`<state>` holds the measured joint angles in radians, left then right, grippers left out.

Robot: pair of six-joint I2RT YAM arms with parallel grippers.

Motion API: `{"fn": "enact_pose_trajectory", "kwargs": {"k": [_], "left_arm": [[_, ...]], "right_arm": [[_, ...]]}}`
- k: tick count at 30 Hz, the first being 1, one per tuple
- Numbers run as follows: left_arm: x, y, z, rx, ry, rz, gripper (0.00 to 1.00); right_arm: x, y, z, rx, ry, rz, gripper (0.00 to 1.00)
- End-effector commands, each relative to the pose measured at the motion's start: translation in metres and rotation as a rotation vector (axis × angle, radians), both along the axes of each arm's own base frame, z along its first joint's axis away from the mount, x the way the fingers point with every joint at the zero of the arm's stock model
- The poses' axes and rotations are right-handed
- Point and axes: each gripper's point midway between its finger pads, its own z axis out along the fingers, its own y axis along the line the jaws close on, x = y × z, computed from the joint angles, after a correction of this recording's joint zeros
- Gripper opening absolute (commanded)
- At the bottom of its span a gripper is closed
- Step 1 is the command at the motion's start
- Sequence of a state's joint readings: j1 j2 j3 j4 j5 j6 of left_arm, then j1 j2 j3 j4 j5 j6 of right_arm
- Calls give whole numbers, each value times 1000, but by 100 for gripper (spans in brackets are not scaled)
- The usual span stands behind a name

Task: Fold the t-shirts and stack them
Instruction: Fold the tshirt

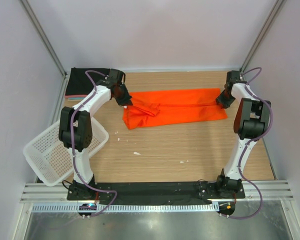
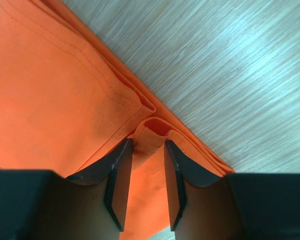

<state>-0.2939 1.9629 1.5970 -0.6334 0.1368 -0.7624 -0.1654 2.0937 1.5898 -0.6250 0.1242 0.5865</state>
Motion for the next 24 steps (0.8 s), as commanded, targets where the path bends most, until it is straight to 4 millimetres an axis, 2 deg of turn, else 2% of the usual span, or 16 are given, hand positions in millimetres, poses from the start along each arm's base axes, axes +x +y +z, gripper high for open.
{"fn": "enact_pose_trajectory", "kwargs": {"k": [1, 3, 4, 7, 15, 22, 24], "left_arm": [[11, -5, 19, -44, -48, 2, 0], [12, -4, 20, -41, -54, 5, 0], [13, -4, 22, -38, -60, 6, 0], [13, -2, 24, -32, -59, 20, 0], [16, 6, 39, -26, -76, 60, 0], [24, 8, 28, -31, -56, 58, 0], [30, 6, 30, -37, -76, 53, 0]], "right_arm": [[10, -10, 14, -52, -36, -41, 37], [12, -12, 15, -62, -41, -43, 30], [12, -13, 15, -66, -41, -45, 21], [12, -18, 19, -92, -47, -59, 1], [11, -23, 26, -114, -70, -79, 1], [16, -21, 37, -106, -103, -77, 1], [17, -21, 38, -104, -109, -76, 1]]}}
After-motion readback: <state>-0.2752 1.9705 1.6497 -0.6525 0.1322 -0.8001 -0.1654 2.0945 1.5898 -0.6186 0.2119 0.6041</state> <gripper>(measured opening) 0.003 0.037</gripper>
